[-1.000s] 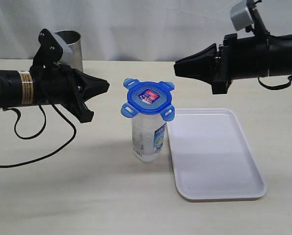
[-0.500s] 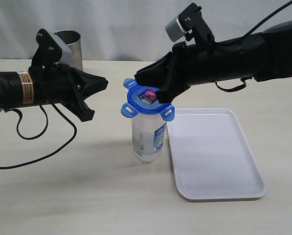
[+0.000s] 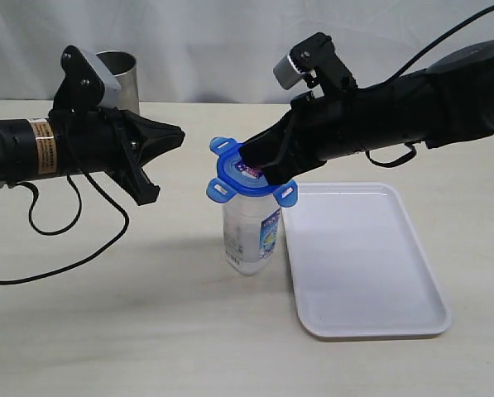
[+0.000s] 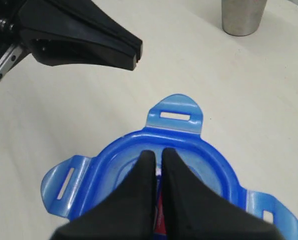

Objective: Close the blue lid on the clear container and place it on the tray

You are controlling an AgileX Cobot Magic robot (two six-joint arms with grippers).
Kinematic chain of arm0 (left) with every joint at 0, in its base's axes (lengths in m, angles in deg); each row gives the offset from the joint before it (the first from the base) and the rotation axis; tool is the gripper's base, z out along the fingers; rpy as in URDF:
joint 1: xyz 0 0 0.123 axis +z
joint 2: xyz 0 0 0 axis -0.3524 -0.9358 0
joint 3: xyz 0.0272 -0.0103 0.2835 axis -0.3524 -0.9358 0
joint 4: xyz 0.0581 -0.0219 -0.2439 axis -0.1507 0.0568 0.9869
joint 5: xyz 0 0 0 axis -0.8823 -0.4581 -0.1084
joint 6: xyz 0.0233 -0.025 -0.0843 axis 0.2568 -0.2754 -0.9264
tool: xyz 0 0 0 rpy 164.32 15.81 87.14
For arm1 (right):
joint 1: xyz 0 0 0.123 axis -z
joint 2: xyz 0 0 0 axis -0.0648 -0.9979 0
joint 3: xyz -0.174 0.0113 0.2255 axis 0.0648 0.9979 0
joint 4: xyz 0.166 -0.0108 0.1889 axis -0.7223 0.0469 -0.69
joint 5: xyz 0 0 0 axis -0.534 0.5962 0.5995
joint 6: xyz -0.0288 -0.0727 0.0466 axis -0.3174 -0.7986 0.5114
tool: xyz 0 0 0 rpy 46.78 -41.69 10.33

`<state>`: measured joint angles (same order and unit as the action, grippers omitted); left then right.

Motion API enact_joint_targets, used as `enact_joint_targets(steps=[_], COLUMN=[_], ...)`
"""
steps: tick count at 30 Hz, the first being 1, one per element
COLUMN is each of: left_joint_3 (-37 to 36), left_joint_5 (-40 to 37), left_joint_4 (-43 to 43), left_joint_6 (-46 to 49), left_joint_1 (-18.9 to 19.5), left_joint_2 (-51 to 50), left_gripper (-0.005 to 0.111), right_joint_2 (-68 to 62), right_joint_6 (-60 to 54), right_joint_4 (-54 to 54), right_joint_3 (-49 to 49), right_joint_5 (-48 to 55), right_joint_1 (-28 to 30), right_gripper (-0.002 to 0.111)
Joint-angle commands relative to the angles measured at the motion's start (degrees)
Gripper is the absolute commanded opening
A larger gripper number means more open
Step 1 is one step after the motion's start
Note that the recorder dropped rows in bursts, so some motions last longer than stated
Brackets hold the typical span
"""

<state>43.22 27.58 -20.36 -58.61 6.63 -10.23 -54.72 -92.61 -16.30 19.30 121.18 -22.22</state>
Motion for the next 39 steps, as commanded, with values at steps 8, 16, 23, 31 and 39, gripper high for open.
enact_joint_targets(steps=[8, 16, 23, 31, 39], left_joint_3=[-11.1, -8.7, -5.6, -0.7, 5.0], left_joint_5=[20.6, 28.0, 28.0, 20.6, 17.0], left_joint_4=[14.9, 6.4, 11.7, 14.4, 16.7], left_joint_6=[17.2, 27.8, 26.7, 20.6, 16.4], left_joint_1=[-0.1, -0.7, -5.3, -10.9, -12.7], left_joint_2=[-7.0, -19.8, -22.4, -22.4, -26.0], left_gripper=[0.0, 0.053, 0.093, 0.093, 0.093], right_joint_2=[0.1, 0.1, 0.1, 0.1, 0.1], right_joint_6=[0.4, 0.4, 0.4, 0.4, 0.4], right_joint_4=[1.2, 1.2, 1.2, 1.2, 1.1], right_joint_3=[-0.1, -0.1, -0.1, -0.1, -0.1], right_joint_5=[0.1, 0.1, 0.1, 0.1, 0.1], right_joint_1=[-0.1, -0.1, -0.1, -0.1, -0.1], right_gripper=[0.005, 0.005, 0.005, 0.005, 0.005])
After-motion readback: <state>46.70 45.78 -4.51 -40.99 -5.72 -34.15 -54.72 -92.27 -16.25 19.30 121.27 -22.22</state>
